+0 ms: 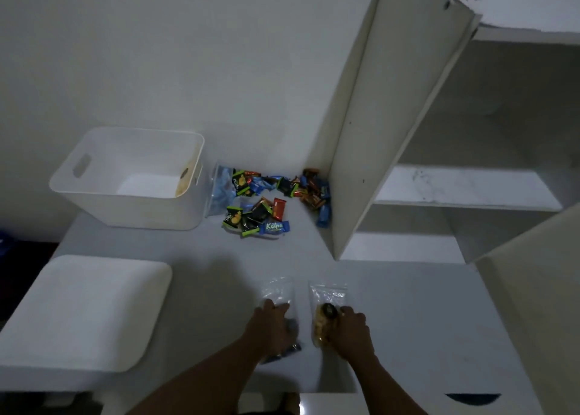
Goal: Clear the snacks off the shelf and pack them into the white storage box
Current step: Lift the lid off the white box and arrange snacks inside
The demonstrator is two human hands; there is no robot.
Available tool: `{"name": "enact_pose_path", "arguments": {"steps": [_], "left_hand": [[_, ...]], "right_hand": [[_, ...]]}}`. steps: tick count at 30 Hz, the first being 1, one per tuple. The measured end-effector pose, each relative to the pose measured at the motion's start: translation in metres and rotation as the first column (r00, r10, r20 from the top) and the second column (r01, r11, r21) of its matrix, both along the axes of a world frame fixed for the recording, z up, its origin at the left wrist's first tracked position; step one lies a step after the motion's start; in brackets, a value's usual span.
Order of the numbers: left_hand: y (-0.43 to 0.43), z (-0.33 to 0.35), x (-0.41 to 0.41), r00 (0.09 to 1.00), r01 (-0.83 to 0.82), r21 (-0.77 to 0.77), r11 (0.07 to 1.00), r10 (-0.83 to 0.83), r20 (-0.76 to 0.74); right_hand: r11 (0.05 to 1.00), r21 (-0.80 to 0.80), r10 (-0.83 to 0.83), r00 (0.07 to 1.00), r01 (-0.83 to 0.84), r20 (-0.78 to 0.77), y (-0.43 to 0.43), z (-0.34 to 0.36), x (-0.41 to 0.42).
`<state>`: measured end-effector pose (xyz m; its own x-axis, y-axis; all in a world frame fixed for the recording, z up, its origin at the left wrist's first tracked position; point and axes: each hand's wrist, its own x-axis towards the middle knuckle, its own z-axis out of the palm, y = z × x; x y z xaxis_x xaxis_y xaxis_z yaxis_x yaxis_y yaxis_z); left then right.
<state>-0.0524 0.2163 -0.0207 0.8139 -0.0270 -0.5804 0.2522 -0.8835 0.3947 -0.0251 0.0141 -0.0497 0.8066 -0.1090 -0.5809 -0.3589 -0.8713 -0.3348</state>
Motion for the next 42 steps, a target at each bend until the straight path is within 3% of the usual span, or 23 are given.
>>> {"name": "enact_pose_path", "arguments": {"steps": [3, 7, 12, 15, 18, 22, 29, 33, 37, 39, 42], "left_hand": [[-0.002, 0.001, -0.006, 0.993, -0.101, 0.089, 0.991, 0.106, -0.053], [-0.003, -0.003, -0.011, 0.992, -0.091, 0.184, 0.979, 0.105, -0.069], [0.005, -0.004, -0.016, 0.993, -0.115, 0.272, 0.955, 0.109, 0.036], [0.014, 0.003, -0.008, 0.970, -0.218, 0.136, 0.966, 0.199, 0.141], [0.019, 0.016, 0.004, 0.883, -0.365, -0.150, 0.919, 0.392, 0.256], [0.024, 0.052, 0.026, 0.699, -0.526, -0.502, 0.686, 0.685, 0.205], [0.069, 0.111, 0.061, 0.386, -0.558, -0.735, 0.386, 0.904, 0.182], [0.113, 0.143, 0.079, 0.378, -0.450, -0.799, 0.398, 0.896, 0.233], [0.180, 0.168, 0.101, 0.329, -0.405, -0.809, 0.426, 0.894, 0.305], [0.218, 0.182, 0.113, 0.316, -0.399, -0.795, 0.456, 0.883, 0.348], [0.273, 0.197, 0.135, 0.341, -0.420, -0.811, 0.407, 0.899, 0.274]], "right_hand": [[0.995, 0.096, -0.010, 0.999, 0.005, 0.050, 0.001, 0.007, -0.006], [0.986, 0.165, 0.015, 0.999, -0.023, 0.049, -0.003, 0.000, -0.004], [0.963, 0.263, 0.009, 0.986, -0.053, 0.166, -0.002, 0.013, -0.001], [0.954, 0.295, -0.029, 0.965, -0.050, 0.259, 0.002, 0.030, 0.007], [0.917, 0.398, -0.123, 0.942, -0.012, 0.312, 0.015, 0.046, 0.018], [0.861, 0.496, -0.128, 0.894, -0.115, 0.429, 0.043, 0.071, 0.042], [0.787, 0.572, -0.211, 0.771, -0.231, 0.601, 0.116, 0.142, 0.088], [0.768, 0.541, -0.256, 0.610, -0.343, 0.750, 0.166, 0.181, 0.113], [0.766, 0.527, -0.297, 0.524, -0.368, 0.798, 0.222, 0.210, 0.131], [0.721, 0.597, -0.356, 0.551, -0.351, 0.754, 0.253, 0.227, 0.137], [0.653, 0.682, -0.382, 0.633, -0.330, 0.673, 0.301, 0.241, 0.150]]}}
